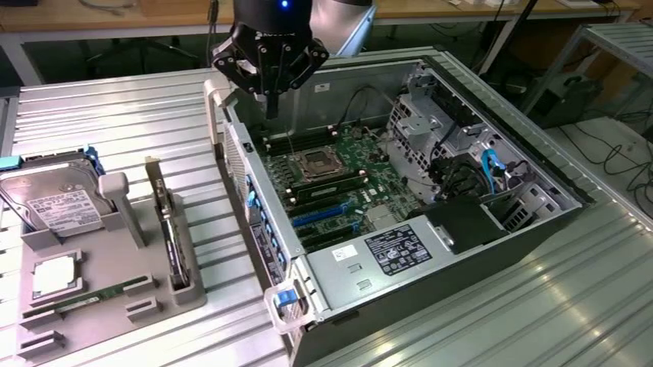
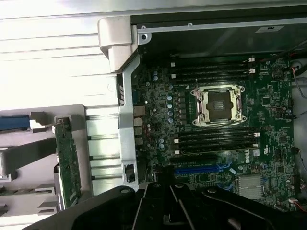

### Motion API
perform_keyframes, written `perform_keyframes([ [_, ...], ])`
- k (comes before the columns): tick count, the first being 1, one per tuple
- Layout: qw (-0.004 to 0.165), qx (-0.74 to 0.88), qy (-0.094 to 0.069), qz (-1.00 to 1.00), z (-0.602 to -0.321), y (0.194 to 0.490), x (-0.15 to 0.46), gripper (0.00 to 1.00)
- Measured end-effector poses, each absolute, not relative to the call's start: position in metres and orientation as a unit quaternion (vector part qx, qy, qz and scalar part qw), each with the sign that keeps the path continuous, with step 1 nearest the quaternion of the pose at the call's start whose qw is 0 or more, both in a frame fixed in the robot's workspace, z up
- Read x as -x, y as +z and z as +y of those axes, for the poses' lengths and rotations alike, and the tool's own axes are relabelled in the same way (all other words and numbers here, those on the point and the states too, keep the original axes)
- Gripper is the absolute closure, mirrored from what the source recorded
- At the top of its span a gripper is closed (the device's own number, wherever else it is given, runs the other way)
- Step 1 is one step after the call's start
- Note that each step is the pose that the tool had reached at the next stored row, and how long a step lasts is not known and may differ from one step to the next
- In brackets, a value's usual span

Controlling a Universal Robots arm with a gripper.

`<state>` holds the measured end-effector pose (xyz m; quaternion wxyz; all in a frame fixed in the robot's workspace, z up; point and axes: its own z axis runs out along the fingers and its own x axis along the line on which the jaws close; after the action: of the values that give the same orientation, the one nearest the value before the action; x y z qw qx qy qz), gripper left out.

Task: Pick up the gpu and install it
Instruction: 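Reach for the gpu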

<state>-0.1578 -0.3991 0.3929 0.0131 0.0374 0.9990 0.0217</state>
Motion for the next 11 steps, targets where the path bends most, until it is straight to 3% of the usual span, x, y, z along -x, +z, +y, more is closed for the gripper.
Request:
perform_keyframes([
  [11,0.013,-0.037,0.022,0.999,-0.399,0.392,0.173,0.89],
])
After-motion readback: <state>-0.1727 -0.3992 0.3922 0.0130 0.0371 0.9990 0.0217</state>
